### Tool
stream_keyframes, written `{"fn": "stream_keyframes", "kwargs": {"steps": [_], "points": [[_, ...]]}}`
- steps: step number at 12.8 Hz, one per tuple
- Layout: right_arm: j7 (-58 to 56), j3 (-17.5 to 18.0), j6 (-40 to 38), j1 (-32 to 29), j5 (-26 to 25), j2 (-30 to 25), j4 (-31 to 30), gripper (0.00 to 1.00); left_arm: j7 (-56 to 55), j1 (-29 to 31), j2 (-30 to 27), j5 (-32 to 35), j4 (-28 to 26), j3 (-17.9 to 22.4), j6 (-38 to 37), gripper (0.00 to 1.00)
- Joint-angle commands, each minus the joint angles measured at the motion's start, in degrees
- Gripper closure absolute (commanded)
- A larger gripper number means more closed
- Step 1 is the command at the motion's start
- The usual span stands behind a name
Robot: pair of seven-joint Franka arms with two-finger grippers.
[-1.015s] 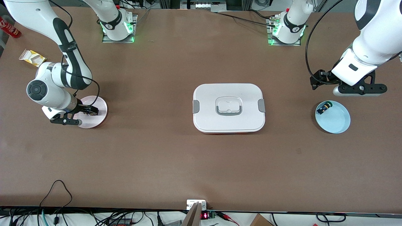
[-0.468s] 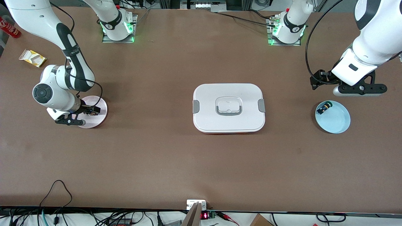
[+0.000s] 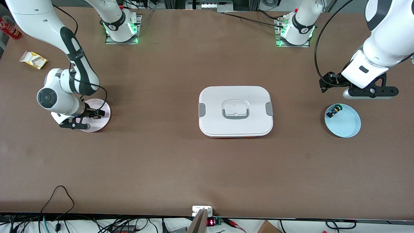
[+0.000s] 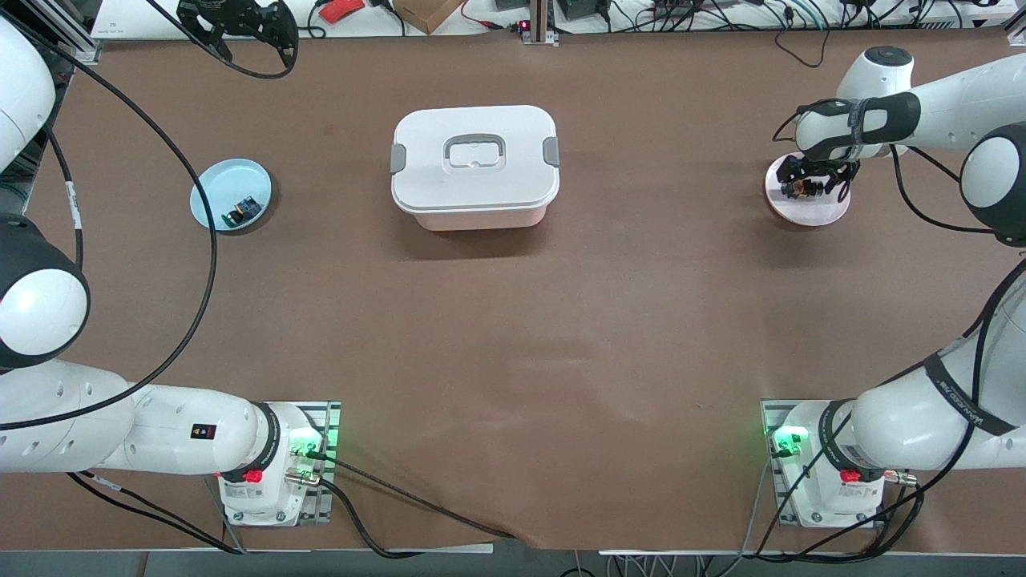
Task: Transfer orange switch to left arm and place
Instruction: 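Lower the right gripper onto the orange switch on the white plate, then close the right gripper on the orange switch and lift it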
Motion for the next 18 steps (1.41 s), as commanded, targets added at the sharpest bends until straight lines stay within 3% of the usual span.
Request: {"fn": "stream_keyframes", "kwargs": {"steps": [1,3,4,5,6,7,13,18], "points": [[-0.77,0.42,1.24,-0.73,-0.34,0.51,-0.66,0.0,-0.53,-0.16,0.42,1.1,0.98,0.08,-0.5,0.0],[-0.77,0.42,1.94,-0.73,-0.34,0.69,-0.66,0.0,-0.53,-0.33,0.42,1.1,0.98,-0.01,-0.5,0.0],[-0.69,0.42,1.94,-0.73,-0.25,0.61,-0.66,0.06,-0.53,-0.33,0.42,1.1,0.98,0.08,-0.5,0.0],[-0.68,0.42,1.68,-0.73,-0.25,0.34,-0.66,0.32,-0.53,-0.25,0.42,1.1,0.98,0.08,-0.5,0.0],[-0.68,0.5,1.42,-0.73,-0.25,-0.18,-0.66,0.5,-0.53,-0.16,0.42,1.1,0.98,0.08,-0.5,0.0],[-0.77,0.59,0.46,-0.64,-0.16,-1.14,-0.23,0.59,-0.53,-0.33,0.42,1.1,0.98,0.08,-0.5,0.0],[-0.95,2.17,-9.01,-0.2,0.28,-6.85,5.91,0.64,-0.53,-0.33,0.42,1.1,0.98,-0.01,-0.5,0.0],[-9.64,6.21,-29.58,-0.29,2.63,-9.33,22.95,0.67,-0.61,-0.33,0.42,1.1,0.98,-0.01,-0.5,0.0]]}}
